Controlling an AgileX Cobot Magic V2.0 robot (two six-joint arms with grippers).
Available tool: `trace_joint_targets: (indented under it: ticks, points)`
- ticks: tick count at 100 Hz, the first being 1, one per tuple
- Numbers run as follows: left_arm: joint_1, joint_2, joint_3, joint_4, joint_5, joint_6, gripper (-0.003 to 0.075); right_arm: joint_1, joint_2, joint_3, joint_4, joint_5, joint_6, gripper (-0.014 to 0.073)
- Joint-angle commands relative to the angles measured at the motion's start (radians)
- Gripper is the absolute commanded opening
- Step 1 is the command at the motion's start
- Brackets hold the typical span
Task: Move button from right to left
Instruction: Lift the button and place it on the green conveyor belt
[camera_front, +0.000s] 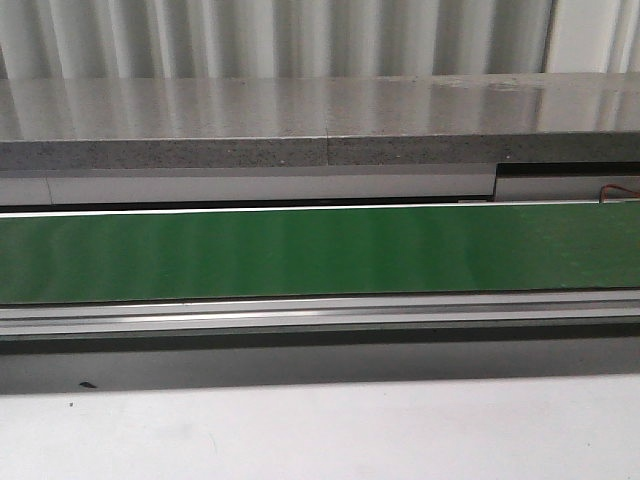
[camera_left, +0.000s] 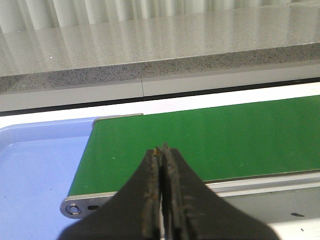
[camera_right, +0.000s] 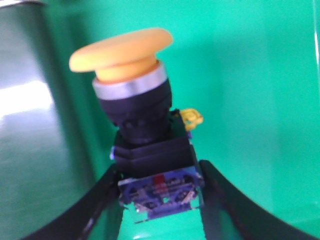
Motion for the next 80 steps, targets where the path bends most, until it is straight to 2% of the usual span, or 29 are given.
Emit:
trace_joint_targets:
  ticks: [1, 15, 33, 46, 63, 70, 80]
  points:
    - [0.0, -0.033, 0.038, -0.01, -0.077, -0.011, -0.002, 0.049, -0.087, -0.031, 0.02, 0.02, 0.035, 0.01]
    - [0.0, -0.033, 0.038, -0.01, -0.077, -0.011, -0.002, 0.154, -0.096, -0.031, 0.022, 0.07, 0.09, 0.01]
    - [0.0, -0.033, 0.038, -0.01, -0.077, -0.011, -0.002, 0.265, -0.091, -0.016, 0.022, 0.061, 0.175, 0.01]
    - [0.0, -0.033, 0.038, -0.01, -0.077, -0.011, -0.002, 0.288, -0.049, -0.016, 0.024, 0.068, 0.235, 0.01]
    - [0.0, -0.033, 0.038, -0.01, -0.077, -0.011, -0.002, 0.288, 0.004, -0.016, 0.023, 0.068, 0.252, 0.0106]
    - [0.0, -0.033, 0.038, -0.01, -0.077, -0.011, -0.002, 0.288, 0.006, -0.016, 0.023, 0.066, 0.256, 0.0157]
    - [0.0, -0.033, 0.038, -0.01, -0.077, -0.011, -0.002, 0.288, 0.006, -0.016, 0.024, 0.062, 0.258, 0.0325]
